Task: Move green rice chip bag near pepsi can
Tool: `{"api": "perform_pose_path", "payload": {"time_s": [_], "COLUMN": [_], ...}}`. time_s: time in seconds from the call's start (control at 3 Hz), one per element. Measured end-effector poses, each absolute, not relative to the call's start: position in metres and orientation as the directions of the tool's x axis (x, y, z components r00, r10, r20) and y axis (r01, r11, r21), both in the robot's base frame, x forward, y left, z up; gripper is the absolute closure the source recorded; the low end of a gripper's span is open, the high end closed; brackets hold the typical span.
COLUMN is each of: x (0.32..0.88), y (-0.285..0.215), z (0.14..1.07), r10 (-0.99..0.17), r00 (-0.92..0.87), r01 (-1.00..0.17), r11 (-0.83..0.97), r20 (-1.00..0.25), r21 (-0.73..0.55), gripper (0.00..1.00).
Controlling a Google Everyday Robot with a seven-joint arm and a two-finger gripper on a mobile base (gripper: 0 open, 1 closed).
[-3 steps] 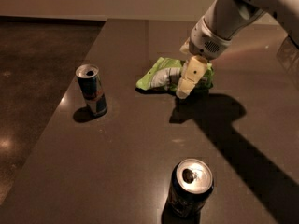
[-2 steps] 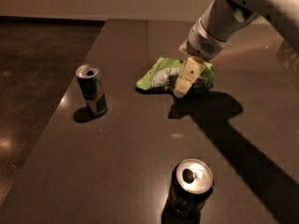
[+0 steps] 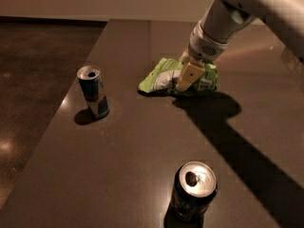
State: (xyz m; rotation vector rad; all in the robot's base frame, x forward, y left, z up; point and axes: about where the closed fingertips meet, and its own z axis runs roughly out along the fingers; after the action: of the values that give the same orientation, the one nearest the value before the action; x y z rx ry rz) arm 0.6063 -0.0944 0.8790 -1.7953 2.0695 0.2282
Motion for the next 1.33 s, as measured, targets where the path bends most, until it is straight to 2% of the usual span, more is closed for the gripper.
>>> {"api": "perform_pose_path", "payload": {"time_s": [0.33,0.67,1.0,1.33], "x": [0.596,0.576,0.546,0.501], "y": [-0.1,-0.109,-0.121,-0.127], "z": [0.882,0.892,0.91,0.931], "r10": [-0.935,-0.94,-0.932,-0.914], "r00": [-0.059,-0.012,0.06,0.186], "r01": [-0.978,-0.977,-0.974,-0.961], "r11": [0.124,0.084,0.024,-0.093], "r20": [-0.35,-0.342,-0.357,-0.36], "r21": [-0.166,-0.196,-0.226,-0.259], "gripper": [0.71,0.95,1.0,1.0]}}
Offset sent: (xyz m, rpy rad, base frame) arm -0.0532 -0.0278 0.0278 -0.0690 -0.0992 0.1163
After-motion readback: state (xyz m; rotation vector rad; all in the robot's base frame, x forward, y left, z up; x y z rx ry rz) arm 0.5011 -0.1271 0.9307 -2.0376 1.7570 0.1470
